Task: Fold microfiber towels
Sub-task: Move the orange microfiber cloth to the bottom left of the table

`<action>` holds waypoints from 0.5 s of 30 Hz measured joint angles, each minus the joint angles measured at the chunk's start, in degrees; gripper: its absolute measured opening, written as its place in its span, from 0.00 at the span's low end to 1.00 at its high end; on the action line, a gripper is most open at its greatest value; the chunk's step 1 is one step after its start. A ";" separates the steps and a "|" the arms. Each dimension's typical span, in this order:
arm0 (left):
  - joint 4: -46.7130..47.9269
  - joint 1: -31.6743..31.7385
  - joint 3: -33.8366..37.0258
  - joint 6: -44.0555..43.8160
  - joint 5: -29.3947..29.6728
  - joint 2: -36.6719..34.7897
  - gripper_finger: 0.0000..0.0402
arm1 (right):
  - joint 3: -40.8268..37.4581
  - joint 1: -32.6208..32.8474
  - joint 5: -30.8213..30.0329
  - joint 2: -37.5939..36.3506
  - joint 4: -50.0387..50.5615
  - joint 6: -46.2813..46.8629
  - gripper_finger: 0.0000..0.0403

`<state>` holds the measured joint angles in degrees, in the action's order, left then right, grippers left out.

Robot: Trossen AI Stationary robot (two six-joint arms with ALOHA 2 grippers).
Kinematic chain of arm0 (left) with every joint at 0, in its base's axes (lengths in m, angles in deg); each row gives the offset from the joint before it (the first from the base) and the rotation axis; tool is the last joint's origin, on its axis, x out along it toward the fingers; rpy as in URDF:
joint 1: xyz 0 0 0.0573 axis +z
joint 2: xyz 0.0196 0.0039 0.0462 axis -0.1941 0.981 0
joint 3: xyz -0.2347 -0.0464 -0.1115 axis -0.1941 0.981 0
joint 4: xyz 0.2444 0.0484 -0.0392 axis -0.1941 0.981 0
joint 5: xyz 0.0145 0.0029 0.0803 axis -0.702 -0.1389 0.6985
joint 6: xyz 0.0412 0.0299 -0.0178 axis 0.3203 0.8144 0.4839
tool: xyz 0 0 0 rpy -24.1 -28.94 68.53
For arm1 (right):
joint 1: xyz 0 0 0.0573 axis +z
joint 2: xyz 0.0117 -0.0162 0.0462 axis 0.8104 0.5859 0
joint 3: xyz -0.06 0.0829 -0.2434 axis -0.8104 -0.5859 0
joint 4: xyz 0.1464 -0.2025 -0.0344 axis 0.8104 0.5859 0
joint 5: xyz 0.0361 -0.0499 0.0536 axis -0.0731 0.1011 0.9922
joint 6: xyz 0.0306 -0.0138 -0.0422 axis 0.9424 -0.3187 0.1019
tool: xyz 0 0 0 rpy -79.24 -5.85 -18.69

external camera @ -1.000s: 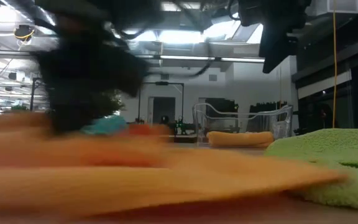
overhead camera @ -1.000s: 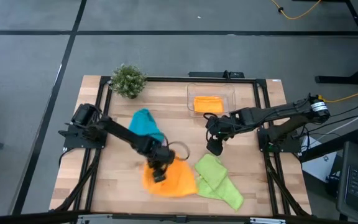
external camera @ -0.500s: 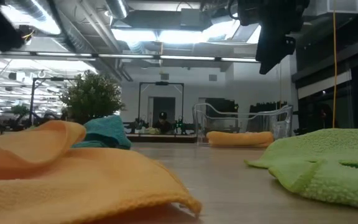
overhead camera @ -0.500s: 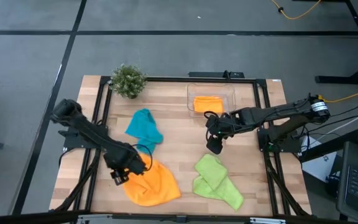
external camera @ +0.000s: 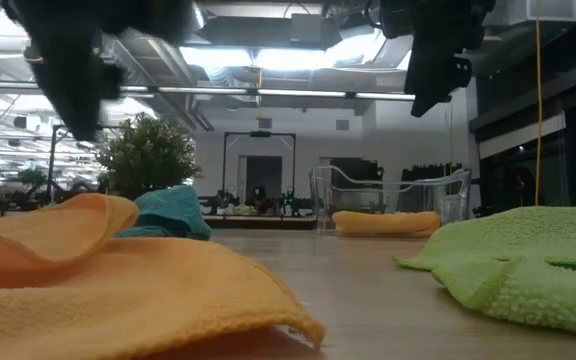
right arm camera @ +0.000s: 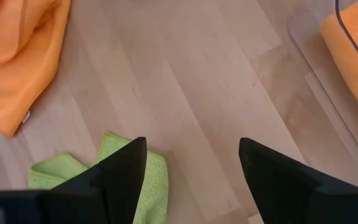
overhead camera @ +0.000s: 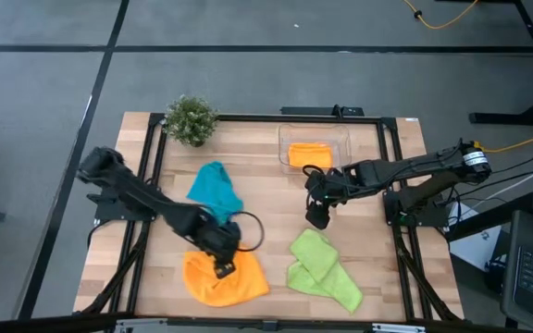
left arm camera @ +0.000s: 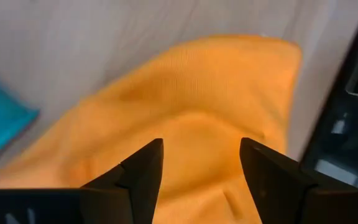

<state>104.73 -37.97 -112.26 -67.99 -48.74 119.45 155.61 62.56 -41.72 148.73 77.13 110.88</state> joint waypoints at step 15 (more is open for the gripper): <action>29.87 -4.12 0.00 1.64 -10.61 10.19 0.52 | 0.00 0.02 0.00 0.00 0.27 -0.16 0.64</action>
<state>134.60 -42.09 -112.26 -66.36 -59.34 129.64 155.61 62.58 -41.72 148.73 77.40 110.72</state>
